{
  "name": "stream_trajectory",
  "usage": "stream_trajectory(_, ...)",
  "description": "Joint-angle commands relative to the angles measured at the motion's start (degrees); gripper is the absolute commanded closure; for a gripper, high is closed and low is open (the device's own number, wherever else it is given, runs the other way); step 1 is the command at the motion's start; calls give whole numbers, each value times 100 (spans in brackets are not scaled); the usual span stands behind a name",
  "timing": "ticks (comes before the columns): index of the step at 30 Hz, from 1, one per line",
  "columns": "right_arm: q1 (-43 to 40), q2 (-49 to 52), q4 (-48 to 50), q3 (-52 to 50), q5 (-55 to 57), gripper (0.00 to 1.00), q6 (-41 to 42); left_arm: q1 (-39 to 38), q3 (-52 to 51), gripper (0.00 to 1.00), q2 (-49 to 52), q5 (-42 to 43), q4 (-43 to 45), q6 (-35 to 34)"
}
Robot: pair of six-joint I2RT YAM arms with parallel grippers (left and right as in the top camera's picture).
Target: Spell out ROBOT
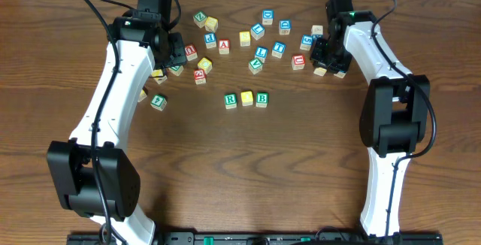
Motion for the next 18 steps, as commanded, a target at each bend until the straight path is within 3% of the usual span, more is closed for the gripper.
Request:
stream_trajectory(1,39,48,7,-66,94,75,-352,13,-9,49,0,-33,-17,50)
stream_trajectory(12,162,-179,-450,-63,-833,73,-1550,157,0,50,-125,-37,-35,52)
stream_trajectory(18,498,-254,-710,-63,-981,73,-1698,374,0,50,-424,-35,-52,52)
